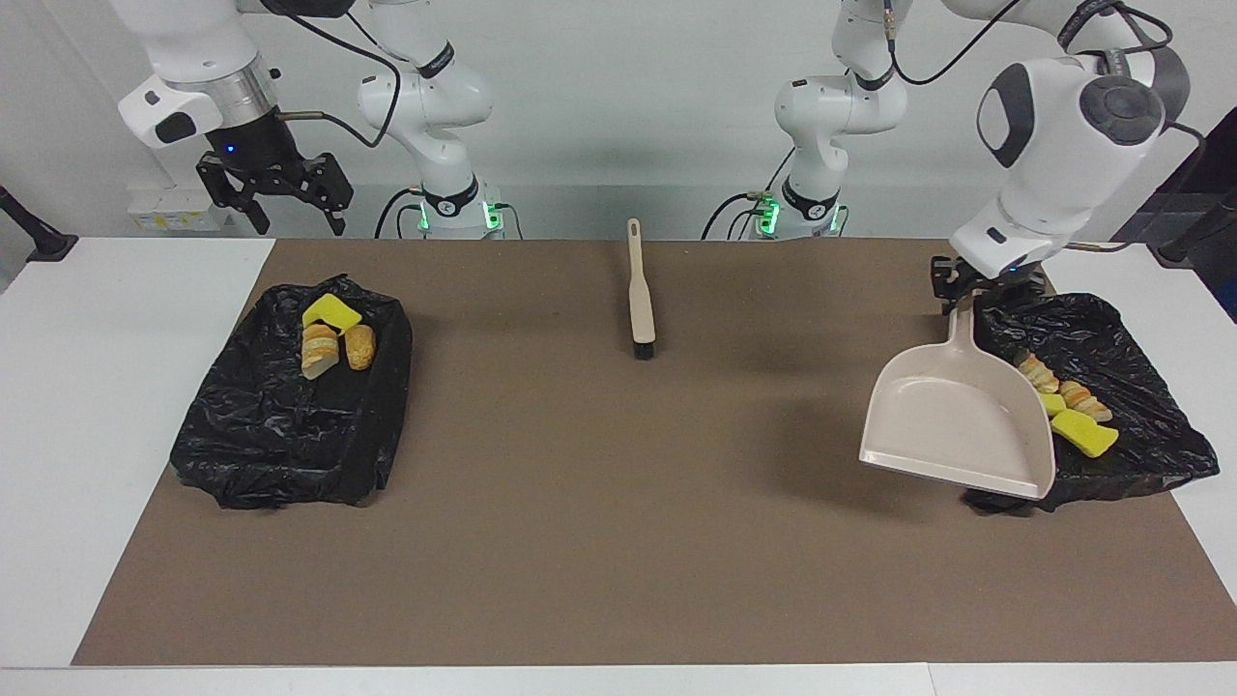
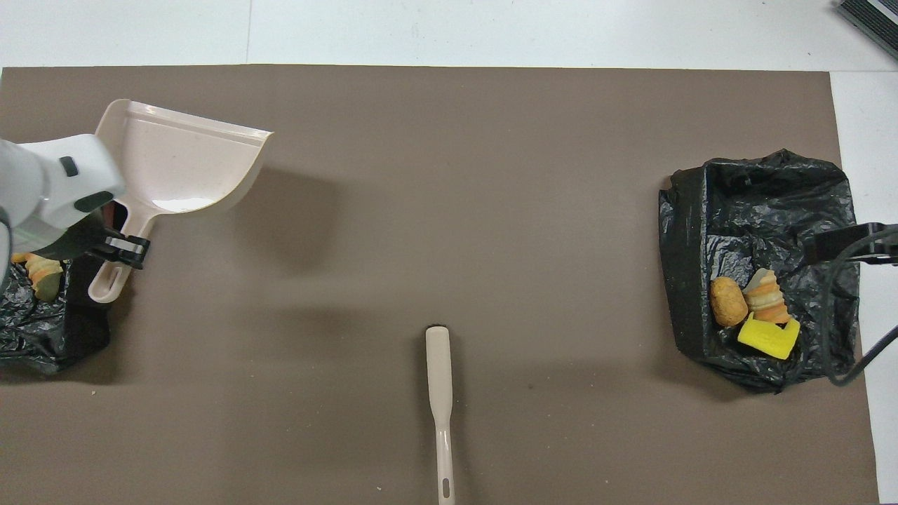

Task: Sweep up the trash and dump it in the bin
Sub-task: 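Bring the dustpan back and set it on the table with the left gripper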

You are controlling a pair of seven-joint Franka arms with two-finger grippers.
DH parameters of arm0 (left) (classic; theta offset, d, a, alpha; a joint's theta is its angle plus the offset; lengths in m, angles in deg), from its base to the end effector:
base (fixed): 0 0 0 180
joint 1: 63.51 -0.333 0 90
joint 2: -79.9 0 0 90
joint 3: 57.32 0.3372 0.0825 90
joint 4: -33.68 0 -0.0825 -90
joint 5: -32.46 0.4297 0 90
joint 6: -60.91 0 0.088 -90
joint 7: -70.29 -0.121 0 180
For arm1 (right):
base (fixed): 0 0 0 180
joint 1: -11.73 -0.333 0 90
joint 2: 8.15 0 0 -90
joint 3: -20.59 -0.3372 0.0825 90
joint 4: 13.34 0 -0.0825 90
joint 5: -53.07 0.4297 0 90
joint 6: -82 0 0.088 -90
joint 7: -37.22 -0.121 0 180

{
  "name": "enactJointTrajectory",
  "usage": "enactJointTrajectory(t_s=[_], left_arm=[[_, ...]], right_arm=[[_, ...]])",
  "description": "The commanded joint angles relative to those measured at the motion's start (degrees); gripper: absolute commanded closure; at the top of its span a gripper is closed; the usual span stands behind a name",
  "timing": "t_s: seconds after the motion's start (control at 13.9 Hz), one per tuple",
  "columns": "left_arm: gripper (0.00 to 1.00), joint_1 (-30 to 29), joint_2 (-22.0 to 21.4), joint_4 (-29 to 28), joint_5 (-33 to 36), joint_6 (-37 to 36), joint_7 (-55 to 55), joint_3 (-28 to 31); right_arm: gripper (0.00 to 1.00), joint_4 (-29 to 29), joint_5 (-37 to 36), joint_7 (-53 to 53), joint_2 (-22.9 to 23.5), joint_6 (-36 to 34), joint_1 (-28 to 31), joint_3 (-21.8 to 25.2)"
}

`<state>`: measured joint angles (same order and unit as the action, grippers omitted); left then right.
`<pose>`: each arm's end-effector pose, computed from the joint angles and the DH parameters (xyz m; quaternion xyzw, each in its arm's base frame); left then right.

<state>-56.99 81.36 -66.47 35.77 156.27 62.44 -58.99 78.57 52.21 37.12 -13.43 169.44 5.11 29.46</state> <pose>0.5977 -0.0793 0.5326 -0.9877 0.1435 0.0544 0.0284 0.5646 -0.0284 0.6636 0.9998 -0.0206 0.0065 0.0005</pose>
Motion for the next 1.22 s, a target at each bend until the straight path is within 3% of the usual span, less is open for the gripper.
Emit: enactJointTrajectory(t_s=[0.0, 0.29, 0.65, 0.93, 1.15], left_arm=[[1.0, 4.4, -1.7, -1.3, -4.3, 1.9, 6.9, 1.1], [1.0, 13.8, -0.1, -1.0, -5.0, 6.0, 12.2, 1.0], [1.0, 22.5, 9.1, 0.0, -7.1, 15.4, 25.4, 0.7], [1.0, 26.5, 14.8, 0.5, -8.8, 23.2, 29.6, 0.7], [1.0, 28.0, 15.6, -0.3, -9.0, 24.0, 30.9, 0.7]], right_arm=[[0.0, -0.3, 1.0, 2.4, -0.3, -1.4, 0.3, 2.5], [0.0, 0.4, 0.8, 2.4, -0.8, -1.0, 0.1, 2.8], [0.0, 0.3, 1.0, 3.7, -0.8, -1.2, 0.1, 3.0], [0.0, 0.5, 0.5, 3.6, -0.8, -0.8, 0.0, 2.6], [0.0, 2.4, 0.1, 3.7, -1.8, 1.8, -0.1, 2.3]])
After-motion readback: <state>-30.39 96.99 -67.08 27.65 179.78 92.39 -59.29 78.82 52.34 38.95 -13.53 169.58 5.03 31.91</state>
